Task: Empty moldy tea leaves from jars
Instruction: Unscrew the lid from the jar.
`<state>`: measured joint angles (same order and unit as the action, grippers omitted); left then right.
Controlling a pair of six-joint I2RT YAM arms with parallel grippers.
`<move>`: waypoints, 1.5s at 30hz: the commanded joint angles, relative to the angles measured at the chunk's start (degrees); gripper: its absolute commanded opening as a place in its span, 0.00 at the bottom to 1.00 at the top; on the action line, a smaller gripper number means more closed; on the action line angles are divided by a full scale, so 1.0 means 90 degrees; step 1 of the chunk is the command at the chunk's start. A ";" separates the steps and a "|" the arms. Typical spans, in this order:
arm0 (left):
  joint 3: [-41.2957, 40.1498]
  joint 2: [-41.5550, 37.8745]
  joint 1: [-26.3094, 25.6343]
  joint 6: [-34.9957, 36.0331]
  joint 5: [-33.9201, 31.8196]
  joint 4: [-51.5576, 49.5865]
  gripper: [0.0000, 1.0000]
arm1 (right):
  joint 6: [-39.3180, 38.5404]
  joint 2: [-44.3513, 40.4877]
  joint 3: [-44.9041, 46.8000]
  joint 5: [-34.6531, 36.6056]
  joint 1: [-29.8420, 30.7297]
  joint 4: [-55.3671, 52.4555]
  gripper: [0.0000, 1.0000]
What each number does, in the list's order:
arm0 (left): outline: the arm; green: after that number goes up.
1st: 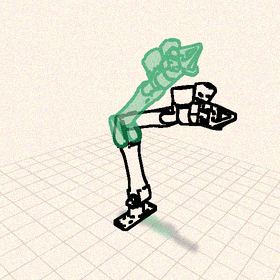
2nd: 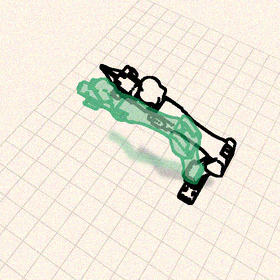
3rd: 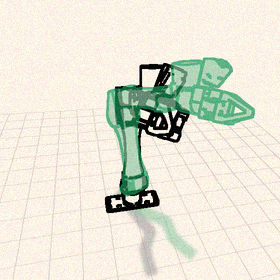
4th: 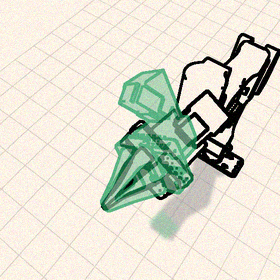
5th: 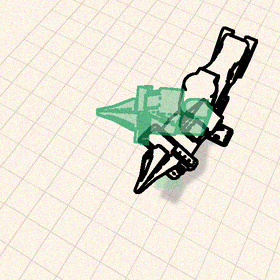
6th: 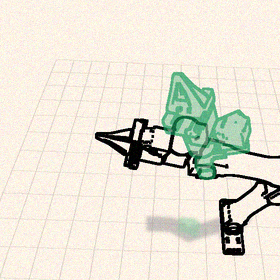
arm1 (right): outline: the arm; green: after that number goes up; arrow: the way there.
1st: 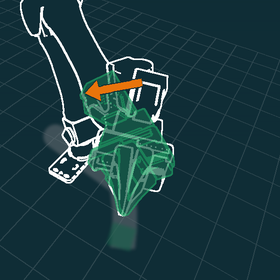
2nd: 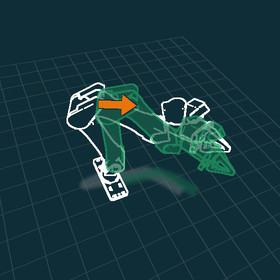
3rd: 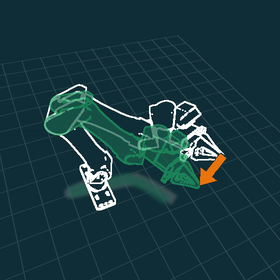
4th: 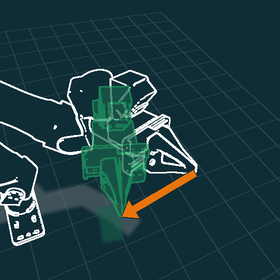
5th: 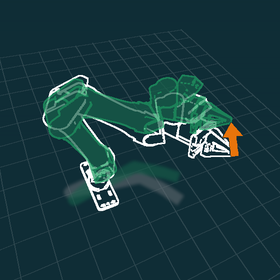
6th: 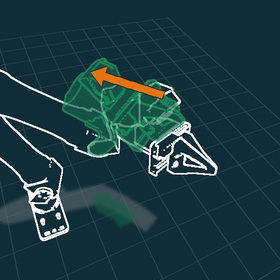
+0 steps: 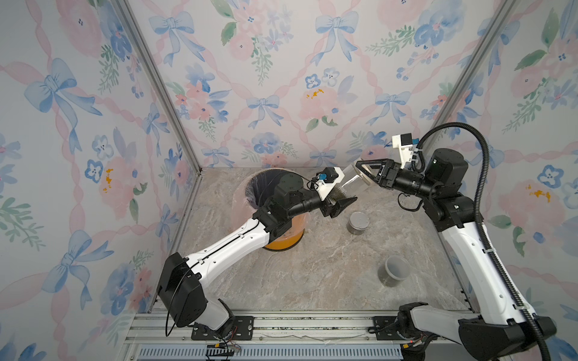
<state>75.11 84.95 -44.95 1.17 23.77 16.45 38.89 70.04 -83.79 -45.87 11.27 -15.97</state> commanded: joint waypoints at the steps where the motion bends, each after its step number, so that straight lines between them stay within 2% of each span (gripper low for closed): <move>1: 0.0551 -0.0083 0.0043 -0.1293 0.0618 0.0917 0.23 | -0.0707 -0.0017 0.0001 -0.0896 0.0040 0.0050 0.36; 7: 0.0330 -0.0139 0.0100 -0.1357 0.0714 0.1109 0.22 | -0.0398 0.0103 -0.0097 -0.1025 -0.0002 0.0406 0.36; 17: 0.0062 -0.0231 0.0430 -0.1769 0.1172 0.1683 0.22 | -0.0386 0.0302 -0.0310 -0.1326 -0.0102 0.0628 0.35; 24: 0.0329 0.0014 0.0575 -0.1741 0.1499 0.1714 0.22 | -0.0190 0.0484 -0.0410 -0.1504 -0.0044 0.0850 0.36; 33: 0.0749 0.0480 0.0681 -0.1932 0.2154 0.1901 0.22 | -0.0799 0.0849 -0.0930 -0.1746 -0.0011 0.0541 0.36; 38: 0.1008 0.0714 0.0794 -0.2077 0.2388 0.2058 0.22 | -0.0830 0.1126 -0.1232 -0.1812 -0.0069 0.0572 0.36; 45: 0.1233 0.0984 0.0873 -0.1951 0.2360 0.2093 0.22 | -0.0801 0.1395 -0.1557 -0.1847 -0.0079 0.0531 0.48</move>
<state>82.52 93.43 -36.56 -13.98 42.78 28.77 33.95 81.58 -96.40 -56.64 9.74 -10.02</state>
